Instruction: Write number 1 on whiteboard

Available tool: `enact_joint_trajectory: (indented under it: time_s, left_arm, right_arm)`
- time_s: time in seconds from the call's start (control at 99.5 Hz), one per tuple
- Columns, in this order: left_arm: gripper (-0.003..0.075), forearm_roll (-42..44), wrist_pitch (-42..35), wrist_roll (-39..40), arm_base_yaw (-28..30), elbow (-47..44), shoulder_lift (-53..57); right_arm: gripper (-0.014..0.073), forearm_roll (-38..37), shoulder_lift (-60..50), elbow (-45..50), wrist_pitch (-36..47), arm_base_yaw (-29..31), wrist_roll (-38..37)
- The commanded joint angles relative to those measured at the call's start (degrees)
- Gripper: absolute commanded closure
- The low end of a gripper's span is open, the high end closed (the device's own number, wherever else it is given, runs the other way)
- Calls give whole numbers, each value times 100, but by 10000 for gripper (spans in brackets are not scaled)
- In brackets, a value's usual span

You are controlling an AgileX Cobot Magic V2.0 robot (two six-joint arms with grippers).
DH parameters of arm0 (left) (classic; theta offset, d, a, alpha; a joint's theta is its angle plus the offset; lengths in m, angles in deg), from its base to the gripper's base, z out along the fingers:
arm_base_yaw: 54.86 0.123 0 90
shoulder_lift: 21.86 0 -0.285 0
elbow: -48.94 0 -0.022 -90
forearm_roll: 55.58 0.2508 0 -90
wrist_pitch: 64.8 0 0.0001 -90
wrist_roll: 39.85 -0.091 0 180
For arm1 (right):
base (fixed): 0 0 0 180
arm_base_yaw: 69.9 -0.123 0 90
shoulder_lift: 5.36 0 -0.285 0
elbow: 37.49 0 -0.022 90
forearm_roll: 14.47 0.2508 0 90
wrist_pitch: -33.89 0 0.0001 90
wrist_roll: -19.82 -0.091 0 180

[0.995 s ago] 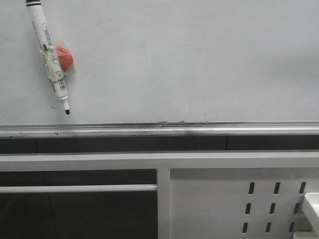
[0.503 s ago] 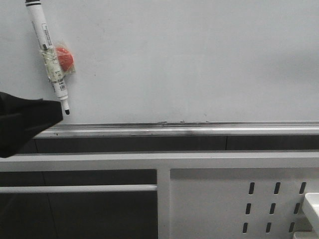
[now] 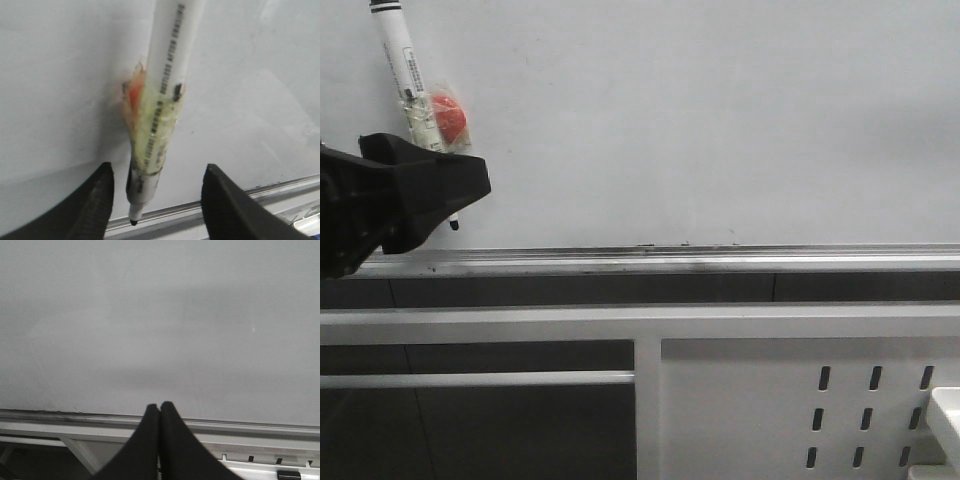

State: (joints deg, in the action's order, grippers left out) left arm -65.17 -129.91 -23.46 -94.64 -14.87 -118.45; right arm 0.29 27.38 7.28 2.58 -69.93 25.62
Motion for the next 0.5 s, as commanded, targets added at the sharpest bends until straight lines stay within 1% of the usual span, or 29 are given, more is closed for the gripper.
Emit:
enact_joint_trajectory:
  time_s: [0.0,0.01,0.02,0.04,0.07,0.08,0.191,0.332,0.493]
  left_arm:
    - [506,-206,-1235,65,-39,124,105]
    - [526,-229,-1235,65,-39,124,105]
    - [567,-229,-1235,65,-39,124,105]
    - [610,-245,-1235,51,-39,124,105]
    - [718,-245,-1235,35,-39,124,105]
    - [738,-245,-1235,19,-39,124,105]
    - [740,-231,-1235,-220,-39,124,105]
    - [740,-209,-1235,-250,-39,112,105]
    - [740,616,-1282,-250,-39,-143,105]
  right_arm:
    - [663,69,74,-205,452,2,61]
    - [663,69,74,-205,452,2,61]
    - [663,69,74,-205,442,2,61]
    - [663,69,74,-205,431,2,61]
    - [663,69,74,-205,411,2,61]
    - [663,69,74,-205,402,2,61]
    - [663,69,74,-205,350,2,61]
    - [663,69,74,-205,350,2,61]
    - [663,102,74,-205,153,-114,72]
